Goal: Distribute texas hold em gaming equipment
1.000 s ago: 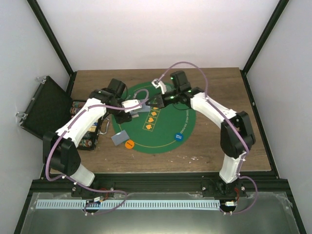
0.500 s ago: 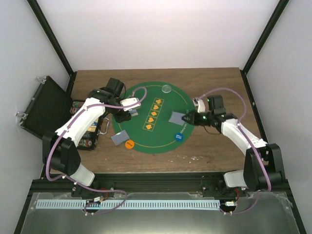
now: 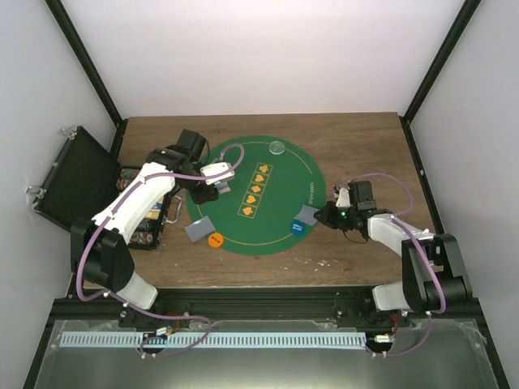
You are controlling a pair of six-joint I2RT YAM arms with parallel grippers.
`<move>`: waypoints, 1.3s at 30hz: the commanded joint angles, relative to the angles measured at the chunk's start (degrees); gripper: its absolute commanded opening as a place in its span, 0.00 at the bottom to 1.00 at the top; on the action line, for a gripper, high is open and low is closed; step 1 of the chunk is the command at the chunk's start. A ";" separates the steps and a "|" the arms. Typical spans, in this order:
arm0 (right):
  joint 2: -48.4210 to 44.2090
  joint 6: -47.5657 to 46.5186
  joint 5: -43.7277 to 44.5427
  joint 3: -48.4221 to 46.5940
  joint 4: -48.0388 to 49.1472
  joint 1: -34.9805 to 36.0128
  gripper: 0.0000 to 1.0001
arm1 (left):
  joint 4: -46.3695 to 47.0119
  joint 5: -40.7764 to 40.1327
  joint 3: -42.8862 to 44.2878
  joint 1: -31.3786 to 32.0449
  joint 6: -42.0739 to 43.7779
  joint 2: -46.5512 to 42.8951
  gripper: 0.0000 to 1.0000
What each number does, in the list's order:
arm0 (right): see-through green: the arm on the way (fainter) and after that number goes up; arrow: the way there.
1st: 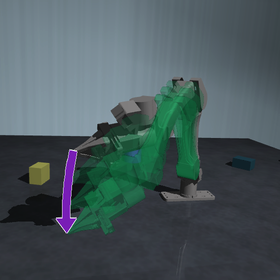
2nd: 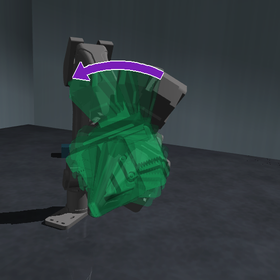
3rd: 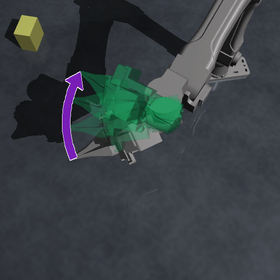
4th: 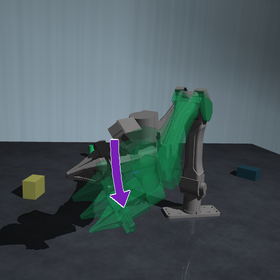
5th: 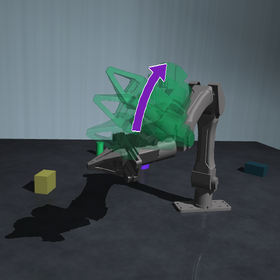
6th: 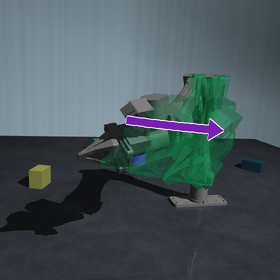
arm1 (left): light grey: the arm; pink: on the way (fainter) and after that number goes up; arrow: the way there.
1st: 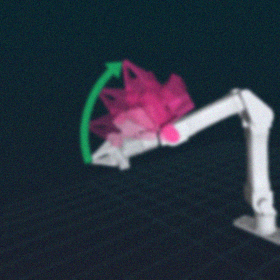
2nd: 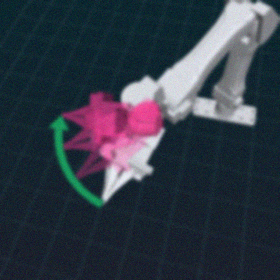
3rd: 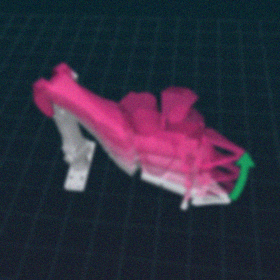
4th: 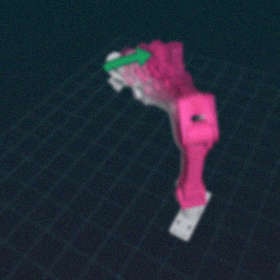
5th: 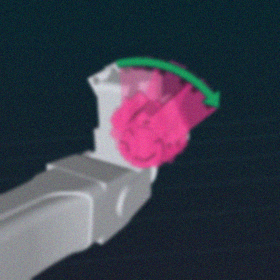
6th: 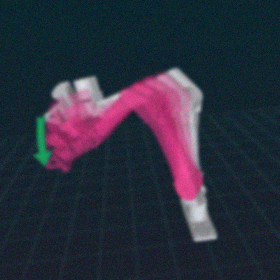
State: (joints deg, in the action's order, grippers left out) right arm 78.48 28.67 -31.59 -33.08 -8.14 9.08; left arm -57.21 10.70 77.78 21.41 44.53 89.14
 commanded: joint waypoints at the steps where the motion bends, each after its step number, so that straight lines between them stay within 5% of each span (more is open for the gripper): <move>1: -1.11 1.77 4.43 2.72 3.71 -1.97 0.01 | 0.52 1.16 0.22 -0.14 -0.27 0.28 0.48; 14: 0.33 2.34 3.83 6.53 5.21 -5.65 0.03 | 0.08 1.52 0.69 -0.05 -0.08 0.44 0.48; 21: -5.51 4.00 9.01 5.82 -0.46 -5.63 0.69 | -0.49 1.69 1.02 0.32 0.38 0.68 0.48; 26: -15.30 0.66 16.75 -0.09 -4.47 -5.65 0.99 | -2.05 2.12 1.38 1.57 1.77 0.57 0.49; 31: -12.73 -10.06 -1.35 -10.09 0.07 -1.20 1.00 | -4.20 5.03 3.43 2.97 2.55 0.66 0.49; 35: -0.82 -9.95 -28.22 -19.14 6.55 4.72 1.00 | -6.01 7.04 5.20 3.35 2.75 0.72 0.50; 39: 8.20 -4.14 -31.87 -24.80 16.04 10.54 1.00 | -6.91 7.95 5.55 3.63 2.83 0.06 0.50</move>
State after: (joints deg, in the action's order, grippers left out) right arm 79.53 22.41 -50.04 -52.86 0.25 15.00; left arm -62.13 15.59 81.76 24.69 46.41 89.34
